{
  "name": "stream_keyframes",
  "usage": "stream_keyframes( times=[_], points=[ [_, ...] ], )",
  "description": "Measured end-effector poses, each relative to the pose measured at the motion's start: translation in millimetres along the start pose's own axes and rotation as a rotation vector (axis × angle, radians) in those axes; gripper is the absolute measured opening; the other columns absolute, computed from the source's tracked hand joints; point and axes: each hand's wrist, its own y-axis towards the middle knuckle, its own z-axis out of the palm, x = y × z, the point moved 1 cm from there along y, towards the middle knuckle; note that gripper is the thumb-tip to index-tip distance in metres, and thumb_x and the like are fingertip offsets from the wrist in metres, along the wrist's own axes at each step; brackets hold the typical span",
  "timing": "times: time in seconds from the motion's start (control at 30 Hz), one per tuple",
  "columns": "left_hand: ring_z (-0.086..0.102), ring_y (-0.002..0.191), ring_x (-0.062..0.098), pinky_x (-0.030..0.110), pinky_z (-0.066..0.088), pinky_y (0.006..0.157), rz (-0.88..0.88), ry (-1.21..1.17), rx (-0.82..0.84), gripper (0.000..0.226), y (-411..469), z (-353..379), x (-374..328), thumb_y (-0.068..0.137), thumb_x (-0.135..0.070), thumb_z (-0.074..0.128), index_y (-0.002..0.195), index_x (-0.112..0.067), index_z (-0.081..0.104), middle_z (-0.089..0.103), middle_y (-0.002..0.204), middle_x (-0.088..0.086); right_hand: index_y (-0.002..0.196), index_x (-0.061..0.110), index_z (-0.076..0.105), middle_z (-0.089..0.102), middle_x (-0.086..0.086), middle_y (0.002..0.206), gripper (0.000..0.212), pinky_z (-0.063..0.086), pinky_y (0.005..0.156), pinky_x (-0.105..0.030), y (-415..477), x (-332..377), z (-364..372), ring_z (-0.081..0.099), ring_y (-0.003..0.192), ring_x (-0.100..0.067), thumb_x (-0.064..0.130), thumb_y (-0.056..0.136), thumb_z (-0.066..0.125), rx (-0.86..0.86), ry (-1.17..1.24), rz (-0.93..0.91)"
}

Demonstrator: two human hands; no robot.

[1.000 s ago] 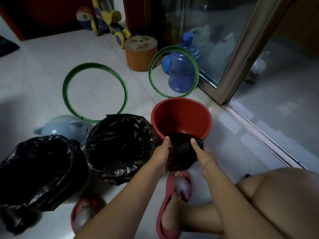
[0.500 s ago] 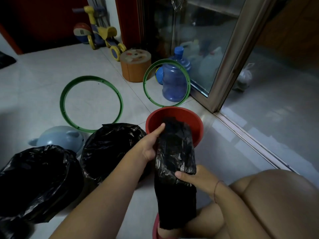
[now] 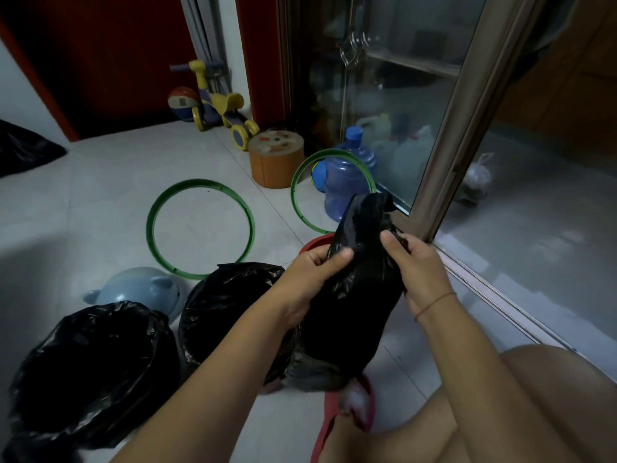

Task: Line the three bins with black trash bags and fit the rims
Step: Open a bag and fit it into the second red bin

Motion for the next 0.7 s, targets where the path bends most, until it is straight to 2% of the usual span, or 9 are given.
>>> stream_keyframes(
  times=[0.1, 0.23, 0.3, 0.33, 0.4, 0.47, 0.5, 0.6, 0.7],
  points=[
    [0.068, 0.102, 0.021, 0.027, 0.056, 0.08, 0.002, -0.128, 0.014, 0.05, -4, 4, -23, 0.078, -0.047, 0.057, 0.111, -0.011, 0.068, 0.071, 0.111, 0.011, 0.072, 0.012, 0.066, 0.07, 0.005, 0.064, 0.016, 0.051, 0.056, -0.017, -6, 11, 9, 0.064, 0.061, -0.007, 0.027, 0.078, 0.07, 0.059, -0.053, -0.049],
    [0.067, 0.105, 0.021, 0.03, 0.055, 0.083, -0.03, -0.173, -0.004, 0.062, -10, 3, -41, 0.077, -0.056, 0.054, 0.118, -0.012, 0.064, 0.07, 0.114, 0.01, 0.059, 0.019, 0.062, 0.064, 0.012, 0.052, 0.024, 0.045, 0.05, -0.01, -20, 19, 21, 0.059, 0.051, 0.003, 0.018, 0.082, 0.067, 0.147, -0.091, -0.108],
    [0.07, 0.097, 0.022, 0.03, 0.057, 0.077, -0.015, -0.194, -0.048, 0.054, -11, 4, -42, 0.08, -0.049, 0.058, 0.117, -0.009, 0.065, 0.072, 0.107, 0.011, 0.059, 0.023, 0.065, 0.066, 0.011, 0.058, 0.021, 0.048, 0.057, -0.014, -25, 23, 27, 0.062, 0.058, 0.001, 0.028, 0.078, 0.07, 0.165, -0.143, -0.104],
    [0.071, 0.091, 0.024, 0.03, 0.058, 0.073, 0.013, -0.204, -0.095, 0.043, -11, 5, -41, 0.083, -0.04, 0.061, 0.112, -0.008, 0.067, 0.073, 0.101, 0.013, 0.063, 0.025, 0.067, 0.069, 0.01, 0.066, 0.015, 0.05, 0.065, -0.02, -26, 24, 29, 0.064, 0.066, -0.002, 0.033, 0.076, 0.071, 0.142, -0.193, -0.111],
    [0.071, 0.081, 0.024, 0.029, 0.058, 0.066, 0.083, -0.227, -0.214, 0.019, -12, 6, -40, 0.086, -0.022, 0.065, 0.099, -0.008, 0.069, 0.075, 0.089, 0.013, 0.081, 0.026, 0.066, 0.066, 0.007, 0.09, 0.014, 0.051, 0.08, -0.026, -27, 24, 30, 0.061, 0.08, -0.002, 0.036, 0.075, 0.074, -0.034, -0.33, -0.183],
    [0.072, 0.075, 0.023, 0.028, 0.057, 0.061, 0.145, -0.243, -0.271, 0.011, -12, 8, -38, 0.086, -0.015, 0.065, 0.095, -0.009, 0.07, 0.076, 0.082, 0.011, 0.088, 0.028, 0.06, 0.056, 0.01, 0.098, 0.024, 0.049, 0.078, -0.022, -34, 29, 35, 0.056, 0.081, 0.004, 0.041, 0.073, 0.074, -0.263, -0.375, -0.342],
    [0.072, 0.073, 0.022, 0.027, 0.057, 0.059, 0.16, -0.249, -0.276, 0.01, -13, 10, -37, 0.087, -0.014, 0.065, 0.095, -0.009, 0.069, 0.076, 0.081, 0.01, 0.088, 0.031, 0.059, 0.055, 0.012, 0.096, 0.026, 0.048, 0.074, -0.02, -39, 32, 41, 0.056, 0.08, 0.002, 0.046, 0.071, 0.072, -0.283, -0.374, -0.414],
    [0.073, 0.073, 0.022, 0.025, 0.055, 0.055, 0.16, -0.235, -0.214, 0.024, -18, 21, -37, 0.088, -0.029, 0.063, 0.097, -0.008, 0.068, 0.075, 0.084, 0.011, 0.095, 0.034, 0.057, 0.058, 0.006, 0.103, 0.031, 0.048, 0.072, -0.016, -48, 32, 61, 0.058, 0.088, -0.006, 0.054, 0.073, 0.065, -0.101, -0.353, -0.426],
    [0.071, 0.093, 0.021, 0.027, 0.057, 0.069, 0.142, -0.304, -0.077, 0.054, -22, 32, -39, 0.091, -0.054, 0.042, 0.112, -0.01, 0.065, 0.073, 0.104, 0.011, 0.098, 0.035, 0.056, 0.059, 0.0, 0.107, 0.032, 0.046, 0.071, -0.009, -42, 29, 69, 0.059, 0.092, -0.011, 0.046, 0.073, 0.072, -0.07, -0.302, -0.353]
  ],
)
